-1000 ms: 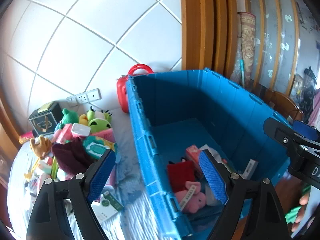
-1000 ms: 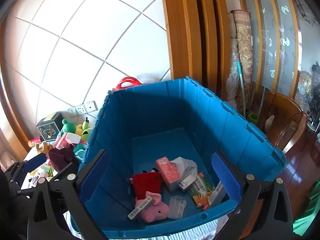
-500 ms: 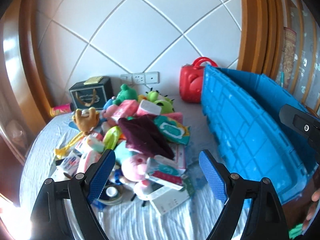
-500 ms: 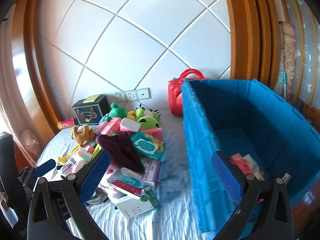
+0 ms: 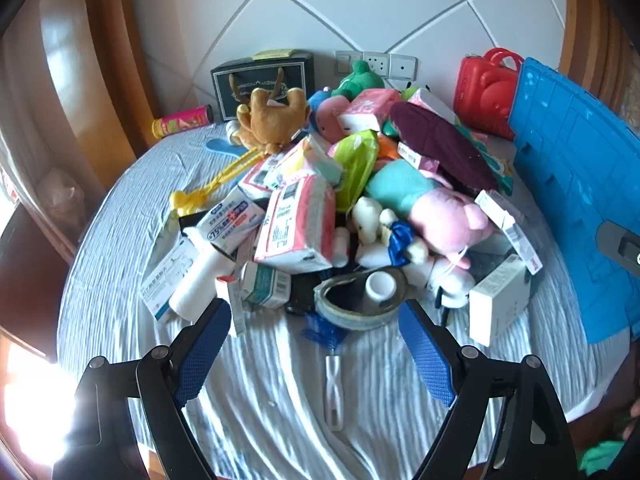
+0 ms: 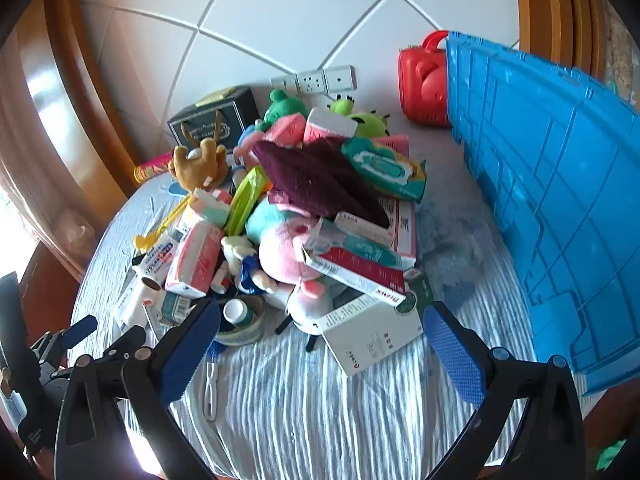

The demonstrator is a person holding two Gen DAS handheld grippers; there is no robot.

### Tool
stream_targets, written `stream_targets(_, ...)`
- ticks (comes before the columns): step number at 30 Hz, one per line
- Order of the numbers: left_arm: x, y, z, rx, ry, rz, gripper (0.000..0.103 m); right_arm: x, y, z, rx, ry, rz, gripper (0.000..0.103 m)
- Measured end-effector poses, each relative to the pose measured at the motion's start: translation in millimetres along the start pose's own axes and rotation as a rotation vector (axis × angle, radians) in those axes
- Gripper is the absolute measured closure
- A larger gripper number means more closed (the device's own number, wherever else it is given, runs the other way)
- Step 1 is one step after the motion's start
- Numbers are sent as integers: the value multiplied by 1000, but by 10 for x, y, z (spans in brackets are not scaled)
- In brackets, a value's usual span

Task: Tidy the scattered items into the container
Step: 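Grasp the red-and-white ointment box with the left tool while the right tool reaches the green-and-white patch box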

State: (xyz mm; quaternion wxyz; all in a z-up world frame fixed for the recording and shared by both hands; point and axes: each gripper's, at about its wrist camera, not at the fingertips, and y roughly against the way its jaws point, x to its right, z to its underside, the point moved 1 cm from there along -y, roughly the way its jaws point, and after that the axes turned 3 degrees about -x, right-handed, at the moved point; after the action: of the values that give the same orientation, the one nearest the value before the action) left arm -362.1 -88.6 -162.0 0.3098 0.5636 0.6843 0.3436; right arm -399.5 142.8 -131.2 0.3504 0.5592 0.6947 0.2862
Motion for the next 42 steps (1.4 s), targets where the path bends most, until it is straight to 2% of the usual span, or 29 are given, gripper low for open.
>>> stream_targets(10, -469, -636, 363, -96, 69, -67, 18, 216, -627, 222, -130, -48, -7, 0)
stream_targets(14, -651, -827, 443, -135, 114, -104, 22, 381, -833, 255, -155, -99, 13, 0)
stream_targets(19, -825, -979, 449, -151, 131, -102, 23, 574, -1001, 315, -212, -187, 46, 0)
stream_targets(22, -904, -1118, 358, -158, 127, -80, 24, 673, -988, 337, -207, -259, 73, 0)
stream_targets(26, -951, -1331, 230, -189, 95, -46, 35, 746, -1003, 361, -210, -349, 108, 0)
stream_targets(30, -949, -1550, 187, -240, 65, -14, 45, 746, -1055, 341, -203, -407, 105, 0)
stream_targets(37, -968, -1761, 106, -286, 29, 13, 72, 721, -1290, 262, -226, -467, 149, 1)
stream_targets(42, -971, -1792, 91, -292, 25, 28, 74, 741, -1505, 255, -252, -494, 142, 1)
